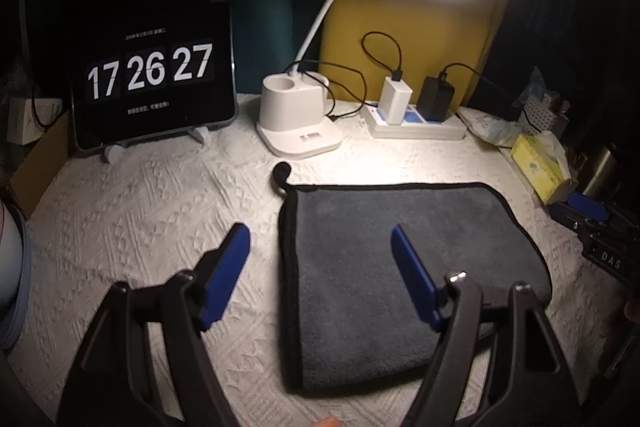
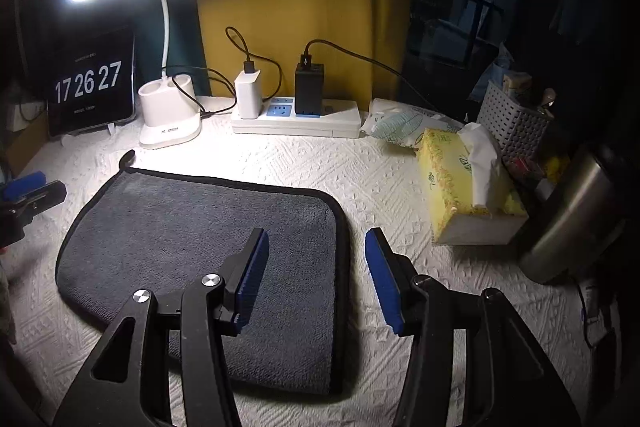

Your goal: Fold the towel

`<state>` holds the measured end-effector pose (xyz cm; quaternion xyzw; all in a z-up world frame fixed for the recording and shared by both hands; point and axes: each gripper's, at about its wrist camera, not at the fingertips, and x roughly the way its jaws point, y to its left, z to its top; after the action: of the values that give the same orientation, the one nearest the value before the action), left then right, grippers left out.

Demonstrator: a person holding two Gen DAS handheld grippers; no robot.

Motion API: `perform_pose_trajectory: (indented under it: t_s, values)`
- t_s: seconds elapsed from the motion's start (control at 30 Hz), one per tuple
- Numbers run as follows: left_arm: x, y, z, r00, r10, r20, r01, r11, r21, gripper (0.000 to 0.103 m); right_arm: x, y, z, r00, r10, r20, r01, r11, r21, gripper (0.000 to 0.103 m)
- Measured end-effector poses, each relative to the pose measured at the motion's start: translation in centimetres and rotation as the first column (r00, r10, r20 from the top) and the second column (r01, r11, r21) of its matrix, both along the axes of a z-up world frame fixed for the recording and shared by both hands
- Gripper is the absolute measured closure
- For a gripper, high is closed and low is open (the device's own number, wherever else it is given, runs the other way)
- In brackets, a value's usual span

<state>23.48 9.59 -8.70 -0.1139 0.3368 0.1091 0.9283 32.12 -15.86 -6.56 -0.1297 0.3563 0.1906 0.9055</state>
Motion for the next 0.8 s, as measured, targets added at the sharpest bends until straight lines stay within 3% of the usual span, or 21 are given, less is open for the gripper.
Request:
perform_pose_trajectory:
  t_s: [0.8]
  values:
    - [-5.7,-1.9,2.2,0.998,-0.020,0.057,0.021,1.000,-0.023,0.028,-6.2,-1.5,2.7,0.999,-0.003,0.052,0.002,1.000,0.012,0.050]
